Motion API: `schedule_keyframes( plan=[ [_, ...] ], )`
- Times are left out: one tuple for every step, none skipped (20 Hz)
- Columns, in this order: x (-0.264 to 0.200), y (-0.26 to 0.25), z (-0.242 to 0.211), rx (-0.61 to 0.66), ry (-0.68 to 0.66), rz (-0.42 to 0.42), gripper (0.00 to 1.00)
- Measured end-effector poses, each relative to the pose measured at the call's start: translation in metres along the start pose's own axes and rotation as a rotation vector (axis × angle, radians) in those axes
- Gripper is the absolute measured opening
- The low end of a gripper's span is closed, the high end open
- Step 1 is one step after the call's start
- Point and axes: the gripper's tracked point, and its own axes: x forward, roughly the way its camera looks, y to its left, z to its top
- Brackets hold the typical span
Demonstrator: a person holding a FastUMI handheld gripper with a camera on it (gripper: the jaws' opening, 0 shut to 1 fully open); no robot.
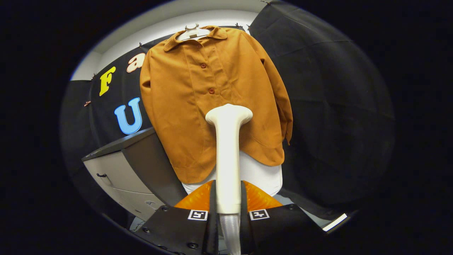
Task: Iron the clothes twice with a garment steamer, once on the left side and once on the right side.
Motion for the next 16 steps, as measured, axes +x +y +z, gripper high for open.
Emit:
schedule_keyframes(
  plan=[
    [-0.001,-0.001,-0.006,-0.006,0.015,-0.011,0.28],
    [-0.004,-0.005,-0.012,-0.006,0.035,-0.023,0.27],
    [-0.007,-0.006,-0.017,-0.004,0.051,-0.031,0.28],
    [-0.008,-0.005,-0.023,-0.001,0.068,-0.036,0.27],
    [-0.011,-0.006,-0.027,0.003,0.080,-0.043,0.28],
    [-0.016,-0.005,-0.031,0.000,0.093,-0.048,0.28],
    [-0.020,-0.004,-0.034,-0.004,0.106,-0.052,0.28],
    [-0.027,-0.001,-0.035,-0.011,0.117,-0.052,0.27],
    [-0.034,0.002,-0.036,-0.021,0.132,-0.053,0.27],
    [-0.044,0.002,-0.036,-0.032,0.139,-0.060,0.28],
    [-0.052,0.003,-0.034,-0.037,0.148,-0.069,0.28],
    [-0.061,0.004,-0.030,-0.035,0.152,-0.074,0.27],
    [-0.070,0.005,-0.025,-0.025,0.158,-0.081,0.28],
    [-0.080,0.005,-0.021,-0.017,0.156,-0.092,0.28],
    [-0.088,0.004,-0.013,-0.018,0.153,-0.102,0.28],
    [-0.097,0.005,-0.006,-0.019,0.148,-0.110,0.28]
  ],
)
